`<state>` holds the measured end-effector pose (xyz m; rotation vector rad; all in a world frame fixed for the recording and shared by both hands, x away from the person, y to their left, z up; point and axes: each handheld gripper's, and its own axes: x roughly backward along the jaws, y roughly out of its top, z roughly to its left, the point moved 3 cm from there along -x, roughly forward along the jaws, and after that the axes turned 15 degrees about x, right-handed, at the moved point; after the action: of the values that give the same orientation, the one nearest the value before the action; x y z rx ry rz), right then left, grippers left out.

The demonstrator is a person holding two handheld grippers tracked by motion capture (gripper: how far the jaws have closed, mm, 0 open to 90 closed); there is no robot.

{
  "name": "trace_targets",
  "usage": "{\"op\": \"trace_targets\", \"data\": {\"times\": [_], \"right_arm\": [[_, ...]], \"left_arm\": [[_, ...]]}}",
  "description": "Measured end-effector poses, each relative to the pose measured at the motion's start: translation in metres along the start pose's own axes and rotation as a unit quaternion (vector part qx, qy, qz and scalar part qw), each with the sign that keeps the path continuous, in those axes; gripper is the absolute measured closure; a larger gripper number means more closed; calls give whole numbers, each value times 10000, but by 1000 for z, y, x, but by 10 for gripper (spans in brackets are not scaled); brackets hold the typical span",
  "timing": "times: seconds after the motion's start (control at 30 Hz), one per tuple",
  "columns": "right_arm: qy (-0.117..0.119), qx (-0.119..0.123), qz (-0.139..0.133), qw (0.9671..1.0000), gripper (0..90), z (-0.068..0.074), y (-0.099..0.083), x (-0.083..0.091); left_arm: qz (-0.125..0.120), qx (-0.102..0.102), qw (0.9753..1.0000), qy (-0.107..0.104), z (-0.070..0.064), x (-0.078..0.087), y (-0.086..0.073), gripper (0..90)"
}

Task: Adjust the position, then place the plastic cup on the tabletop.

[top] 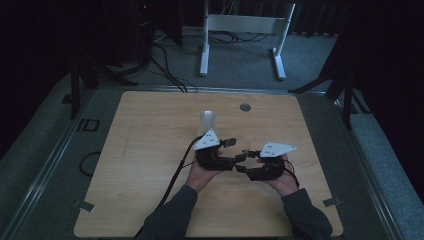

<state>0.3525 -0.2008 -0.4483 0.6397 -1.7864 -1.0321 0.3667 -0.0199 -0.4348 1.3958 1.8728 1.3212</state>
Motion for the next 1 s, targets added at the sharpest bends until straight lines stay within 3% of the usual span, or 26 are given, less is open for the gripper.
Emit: {"op": "trace_targets", "data": {"times": [0.57,0.87,1.0], "right_arm": [[-241,-279,-34,9993,227,-10,-5,9],[-323,-349,3,9989,216,-12,-12,13],[-520,-474,2,9975,216,-16,-18,17]], "left_arm": [[-77,-175,9987,470,5,5,1,297],[-117,-191,9983,530,5,5,1,298],[-126,-211,9981,559,4,6,1,297]]}}
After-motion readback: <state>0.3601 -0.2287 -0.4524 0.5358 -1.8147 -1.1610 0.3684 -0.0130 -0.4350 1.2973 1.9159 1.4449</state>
